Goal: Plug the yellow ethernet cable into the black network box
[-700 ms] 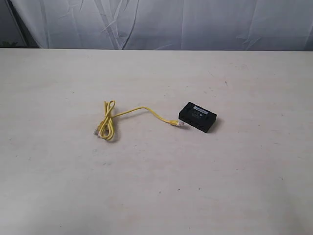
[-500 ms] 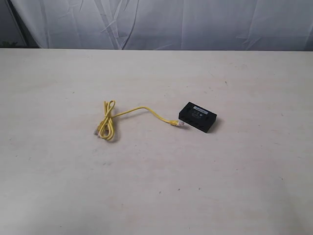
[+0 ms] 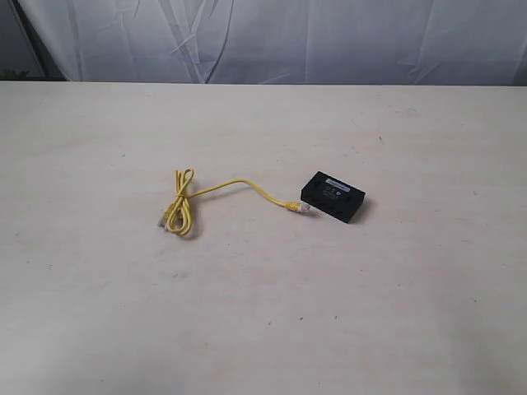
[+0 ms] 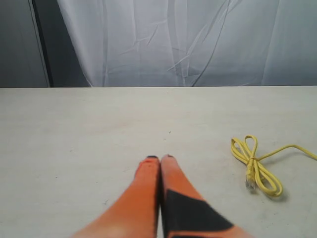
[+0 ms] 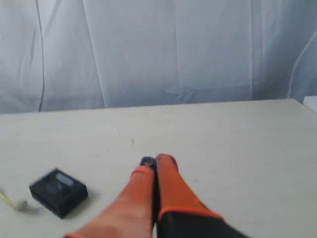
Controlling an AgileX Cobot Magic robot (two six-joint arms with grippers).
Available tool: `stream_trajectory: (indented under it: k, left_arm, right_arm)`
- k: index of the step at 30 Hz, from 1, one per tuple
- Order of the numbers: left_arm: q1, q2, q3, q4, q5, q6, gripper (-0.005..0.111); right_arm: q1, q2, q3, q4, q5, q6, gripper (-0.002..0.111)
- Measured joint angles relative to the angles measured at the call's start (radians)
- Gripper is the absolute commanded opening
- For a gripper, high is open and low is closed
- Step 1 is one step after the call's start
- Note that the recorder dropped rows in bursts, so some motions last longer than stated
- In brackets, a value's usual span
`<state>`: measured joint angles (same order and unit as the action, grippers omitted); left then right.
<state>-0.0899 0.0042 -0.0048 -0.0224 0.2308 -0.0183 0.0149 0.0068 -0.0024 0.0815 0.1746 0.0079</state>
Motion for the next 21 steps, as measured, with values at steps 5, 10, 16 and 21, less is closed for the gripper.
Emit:
stream_trajectory:
  k: [5, 10, 16, 21]
  left_arm:
    - [0.0, 0.0, 0.0, -0.031, 0.0, 0.0, 0.0]
    - [0.0, 0.0, 0.0, -0.098, 0.0, 0.0, 0.0]
    - [0.0, 0.0, 0.0, -0.255, -0.03, 0.0, 0.0]
    - [0.0, 0.0, 0.0, -0.346, -0.069, 0.0, 0.0]
  right_arm:
    - [0.0, 0.0, 0.0, 0.232, -0.288, 0.01, -0.001]
    - [0.0, -0.001, 0.0, 0.392, -0.414, 0.111, -0.001]
    - [0.0, 0.019, -0.063, 0.33, -0.413, 0.16, -0.001]
    - [0.0, 0.168, -0.222, 0.235, -0.387, 0.164, -0.001]
